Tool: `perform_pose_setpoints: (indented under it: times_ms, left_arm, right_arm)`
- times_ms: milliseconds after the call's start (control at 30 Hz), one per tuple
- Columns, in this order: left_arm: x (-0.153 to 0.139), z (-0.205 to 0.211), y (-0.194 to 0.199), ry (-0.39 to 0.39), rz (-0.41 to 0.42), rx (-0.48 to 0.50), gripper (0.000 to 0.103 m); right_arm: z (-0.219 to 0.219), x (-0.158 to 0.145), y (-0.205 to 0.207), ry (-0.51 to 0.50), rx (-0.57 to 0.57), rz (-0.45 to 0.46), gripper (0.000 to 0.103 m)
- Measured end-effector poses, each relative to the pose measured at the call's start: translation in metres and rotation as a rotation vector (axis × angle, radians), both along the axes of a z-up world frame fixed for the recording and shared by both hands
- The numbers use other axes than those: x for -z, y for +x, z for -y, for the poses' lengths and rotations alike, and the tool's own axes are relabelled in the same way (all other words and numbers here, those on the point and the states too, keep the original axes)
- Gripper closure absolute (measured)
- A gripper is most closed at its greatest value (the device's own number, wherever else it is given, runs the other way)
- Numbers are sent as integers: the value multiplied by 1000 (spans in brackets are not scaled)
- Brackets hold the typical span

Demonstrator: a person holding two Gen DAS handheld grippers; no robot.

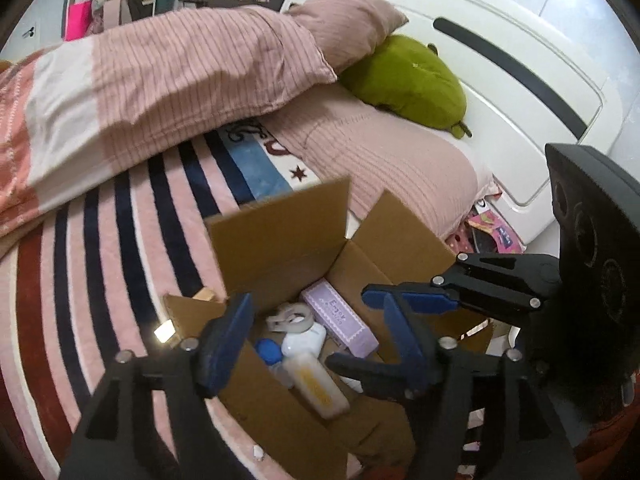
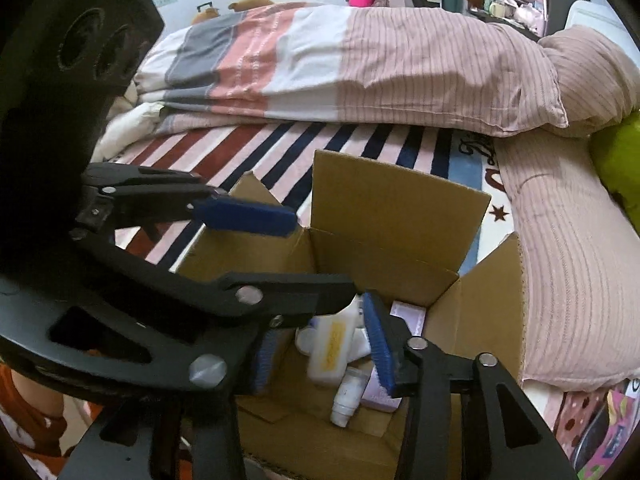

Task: Organize rigid objects
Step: 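Lower the power bank into the cardboard box and release it, then grasp the white adapter with cable using the right gripper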

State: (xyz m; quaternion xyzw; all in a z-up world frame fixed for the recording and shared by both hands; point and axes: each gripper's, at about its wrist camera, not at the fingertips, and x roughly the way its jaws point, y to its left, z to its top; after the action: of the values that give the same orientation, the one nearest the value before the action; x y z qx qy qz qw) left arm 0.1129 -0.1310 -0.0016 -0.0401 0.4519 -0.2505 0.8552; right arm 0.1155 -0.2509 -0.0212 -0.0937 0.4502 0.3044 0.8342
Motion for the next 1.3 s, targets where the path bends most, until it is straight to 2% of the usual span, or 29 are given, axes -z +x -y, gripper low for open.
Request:
perform_pose_setpoints:
  times_ms: [100, 233, 333, 533, 667, 800, 900, 1067, 1133, 1300]
  left_arm:
    - [-11, -18, -12, -20, 36, -28, 35]
    - [-25, -60, -36, -30, 92, -112, 34]
    - [-31, -97, -56, -9, 139, -198, 25]
    - [-12, -169, -93, 22, 173, -338, 22]
    - [17, -199, -107, 19, 160, -381, 22]
    - [49, -214, -112, 2, 130, -375, 22]
    - [66, -218, -114, -19, 108, -364, 22]
    - [80, -223, -116, -57, 97, -358, 22]
    - [84, -225, -115, -60, 94, -360, 22]
    - [88, -232, -117, -72, 87, -371, 22]
  right_arm:
    - [-7, -8, -9, 11, -18, 20, 62]
    - [-31, -22, -25, 29, -62, 67, 62]
    - [-59, -31, -40, 53, -124, 91, 62]
    - [-124, -26, -63, 69, -243, 81, 62]
    - [-166, 5, -67, 34, -276, 17, 62]
    - [-182, 52, -58, -27, -215, -54, 62]
    - [-183, 84, -53, -150, -138, -2, 62]
    - [-177, 128, -28, -327, -4, 3, 62]
    - [-171, 138, -16, -365, 51, 18, 58]
    - [-169, 146, -3, -410, 71, 62, 57]
